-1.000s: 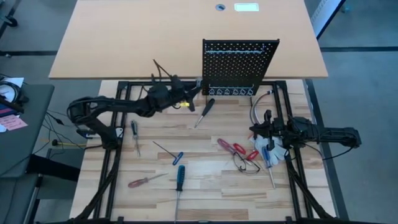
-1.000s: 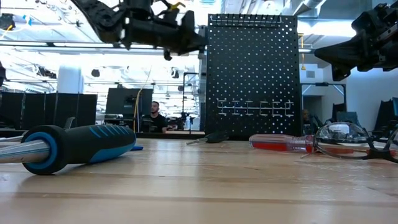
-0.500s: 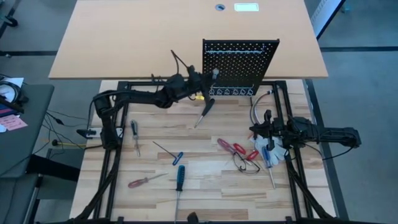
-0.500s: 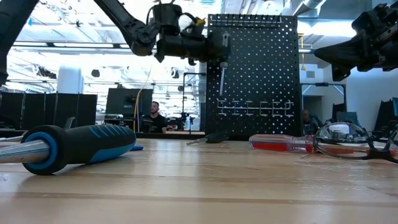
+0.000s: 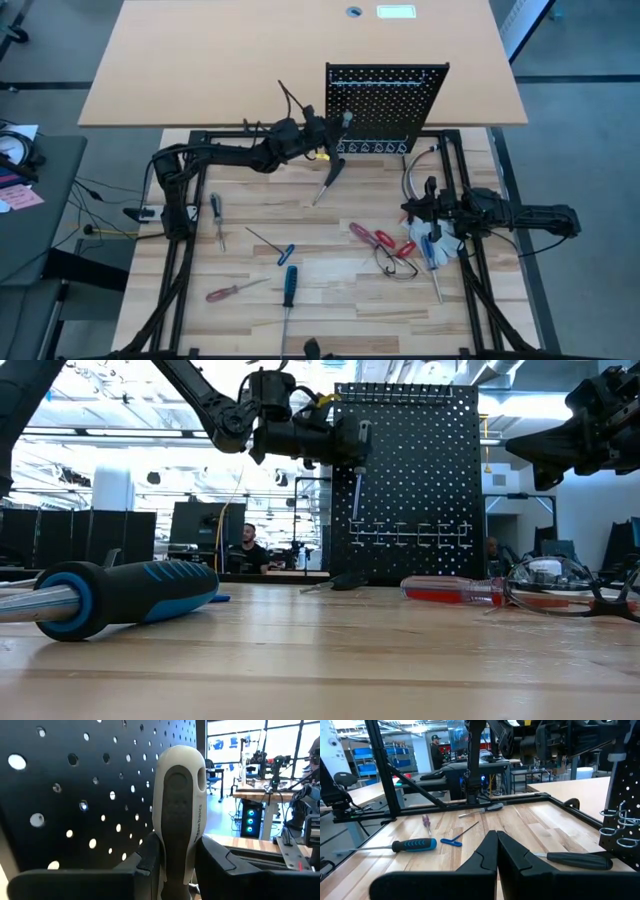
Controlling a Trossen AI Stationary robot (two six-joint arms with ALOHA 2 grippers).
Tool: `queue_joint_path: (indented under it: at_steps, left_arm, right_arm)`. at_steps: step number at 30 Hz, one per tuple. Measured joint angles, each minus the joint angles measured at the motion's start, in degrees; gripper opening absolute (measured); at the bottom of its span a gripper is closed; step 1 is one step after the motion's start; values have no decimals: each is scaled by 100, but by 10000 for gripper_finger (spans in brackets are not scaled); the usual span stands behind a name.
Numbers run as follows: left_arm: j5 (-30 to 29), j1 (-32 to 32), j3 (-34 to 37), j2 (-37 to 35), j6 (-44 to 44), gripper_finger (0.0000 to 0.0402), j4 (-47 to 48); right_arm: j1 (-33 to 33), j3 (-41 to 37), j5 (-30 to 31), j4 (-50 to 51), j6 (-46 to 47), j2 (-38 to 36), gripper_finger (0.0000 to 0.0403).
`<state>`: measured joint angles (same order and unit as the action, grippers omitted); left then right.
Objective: Hang tools onto peg board
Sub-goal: Hang the top gray screwdriver on the pegboard
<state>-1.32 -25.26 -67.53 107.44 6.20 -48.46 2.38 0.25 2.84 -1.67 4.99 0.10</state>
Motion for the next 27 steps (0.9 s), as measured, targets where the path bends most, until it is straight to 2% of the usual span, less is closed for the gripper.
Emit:
queue_joint_path:
  at_steps: [11, 27]
  left_arm:
    - [-26, 4, 2, 590, -176, 77, -677]
    - [-42, 11, 4, 607, -95, 77, -93]
  right_arm:
    - [1, 0, 1, 0, 0, 0, 7]
    - [1, 0, 1, 0, 0, 0, 7]
